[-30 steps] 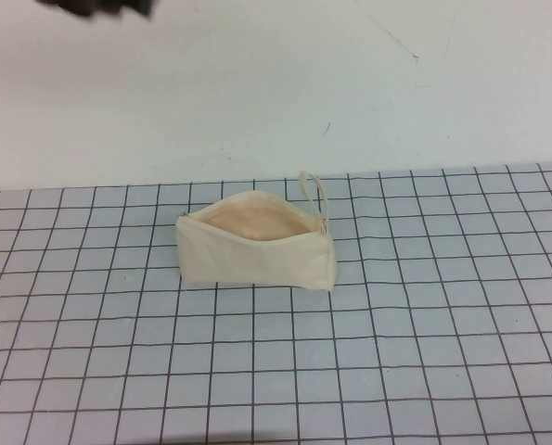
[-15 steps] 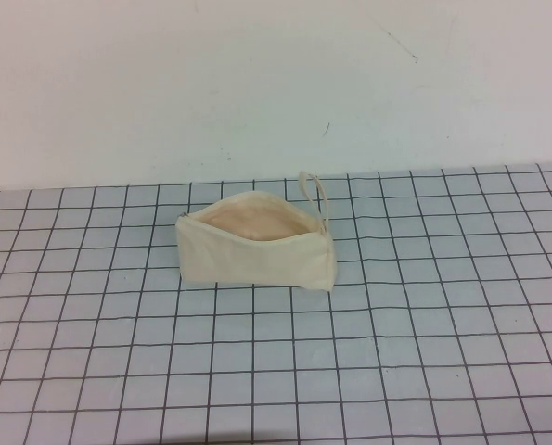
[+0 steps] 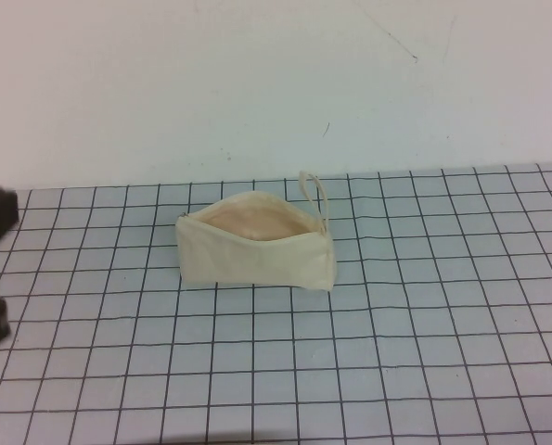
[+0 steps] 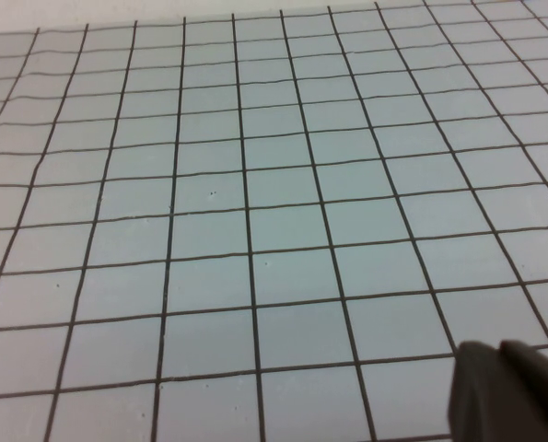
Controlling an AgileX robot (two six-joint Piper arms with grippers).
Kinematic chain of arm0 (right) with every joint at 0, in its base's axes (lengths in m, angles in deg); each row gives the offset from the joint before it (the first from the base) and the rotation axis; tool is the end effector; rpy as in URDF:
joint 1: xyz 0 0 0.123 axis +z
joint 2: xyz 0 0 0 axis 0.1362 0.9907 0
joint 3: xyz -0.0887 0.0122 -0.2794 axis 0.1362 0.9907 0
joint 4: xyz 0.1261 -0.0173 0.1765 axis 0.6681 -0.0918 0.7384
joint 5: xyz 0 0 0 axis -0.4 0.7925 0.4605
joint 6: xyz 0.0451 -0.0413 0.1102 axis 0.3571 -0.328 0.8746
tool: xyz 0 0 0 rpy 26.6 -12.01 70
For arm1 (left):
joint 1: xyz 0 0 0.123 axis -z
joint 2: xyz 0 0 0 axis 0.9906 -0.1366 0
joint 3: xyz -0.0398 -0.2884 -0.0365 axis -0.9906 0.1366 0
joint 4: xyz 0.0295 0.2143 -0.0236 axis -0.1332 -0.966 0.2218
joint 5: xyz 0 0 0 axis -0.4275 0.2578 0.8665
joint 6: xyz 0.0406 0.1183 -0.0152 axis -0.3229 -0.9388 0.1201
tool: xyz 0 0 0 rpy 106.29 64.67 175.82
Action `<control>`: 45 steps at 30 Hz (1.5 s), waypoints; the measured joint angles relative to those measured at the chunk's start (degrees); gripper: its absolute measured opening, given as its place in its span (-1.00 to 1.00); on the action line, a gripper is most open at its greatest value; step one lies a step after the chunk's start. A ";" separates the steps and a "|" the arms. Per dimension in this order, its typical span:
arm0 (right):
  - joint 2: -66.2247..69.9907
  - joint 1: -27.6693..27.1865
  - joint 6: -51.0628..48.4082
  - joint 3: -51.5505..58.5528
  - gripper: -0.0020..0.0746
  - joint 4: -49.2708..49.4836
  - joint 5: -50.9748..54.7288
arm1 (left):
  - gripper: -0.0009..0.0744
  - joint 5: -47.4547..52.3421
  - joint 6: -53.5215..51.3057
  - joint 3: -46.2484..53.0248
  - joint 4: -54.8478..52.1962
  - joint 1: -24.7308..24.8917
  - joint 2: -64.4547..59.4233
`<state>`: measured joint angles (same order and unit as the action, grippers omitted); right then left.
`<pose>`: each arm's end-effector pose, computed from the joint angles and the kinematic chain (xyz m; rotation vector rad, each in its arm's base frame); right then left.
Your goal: Put eraser into pencil case
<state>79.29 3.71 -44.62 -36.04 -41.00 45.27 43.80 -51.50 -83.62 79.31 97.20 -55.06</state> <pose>0.0429 -0.0014 0.1634 0.0737 1.8669 -0.0258 0.1160 -0.0506 0.3921 0.3578 1.7972 -0.3107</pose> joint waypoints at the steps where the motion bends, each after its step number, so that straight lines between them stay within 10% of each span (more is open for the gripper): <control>1: 0.00 0.00 0.00 0.00 -0.95 0.00 0.00 | -0.98 -0.99 -0.05 1.97 0.99 0.00 0.41; 20: 0.00 0.00 0.00 0.00 -0.95 0.10 0.00 | -0.98 -0.45 -0.36 26.70 6.37 0.13 2.08; 45: 0.00 0.00 0.00 0.00 -0.95 0.10 0.00 | -0.98 -12.37 -1.00 52.31 2.49 -12.66 40.89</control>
<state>79.29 3.71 -44.62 -36.04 -40.89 45.27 31.43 -52.50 -31.31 81.81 84.54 -14.17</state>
